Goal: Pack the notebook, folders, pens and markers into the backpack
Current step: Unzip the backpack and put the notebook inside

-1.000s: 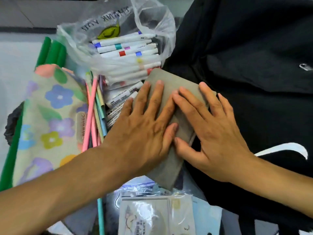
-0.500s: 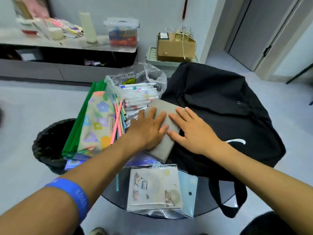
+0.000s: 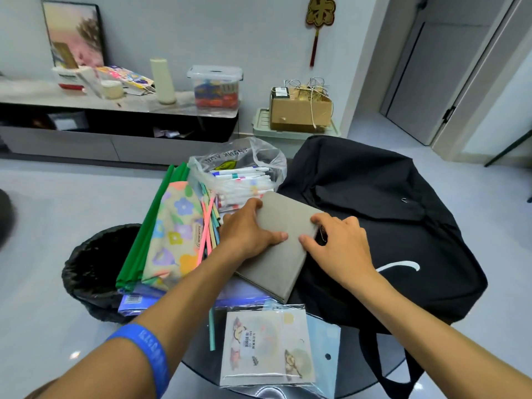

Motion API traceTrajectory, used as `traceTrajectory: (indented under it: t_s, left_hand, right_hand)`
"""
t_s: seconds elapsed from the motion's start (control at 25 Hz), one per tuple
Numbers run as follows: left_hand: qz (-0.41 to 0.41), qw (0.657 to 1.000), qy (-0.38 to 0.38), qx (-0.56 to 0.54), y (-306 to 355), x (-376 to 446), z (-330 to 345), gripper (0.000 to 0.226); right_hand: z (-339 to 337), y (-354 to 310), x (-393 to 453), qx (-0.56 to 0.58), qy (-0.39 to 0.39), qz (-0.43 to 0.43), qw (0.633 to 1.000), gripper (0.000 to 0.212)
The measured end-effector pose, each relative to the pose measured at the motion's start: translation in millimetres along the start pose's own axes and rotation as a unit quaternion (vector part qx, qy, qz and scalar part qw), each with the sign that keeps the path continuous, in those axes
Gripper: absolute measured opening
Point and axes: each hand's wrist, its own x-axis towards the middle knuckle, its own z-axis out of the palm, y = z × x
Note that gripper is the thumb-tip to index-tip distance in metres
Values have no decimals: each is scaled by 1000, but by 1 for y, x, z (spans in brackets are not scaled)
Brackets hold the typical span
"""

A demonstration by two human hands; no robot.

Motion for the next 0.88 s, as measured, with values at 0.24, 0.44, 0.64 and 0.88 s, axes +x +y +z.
traceTrajectory:
  t_s: [0.24,0.44,0.64,0.88]
  left_hand:
    - [4,997,66,-47,15,8,-6,69]
    - [-89,958,-46,-267,22,13,-31,31]
    - [-98,925,-36,-367,34,6,-42,24]
    - [-97,774,11,-626,50,0,-52,6]
  right_hand:
    - [-2,1,15,344,-35,96,933,39]
    - [-12,8,21,378,-44,167,910,13]
    - [-26,10,15,267,3,106,958,2]
    - [-52,3,19,560,-133,205,792,37]
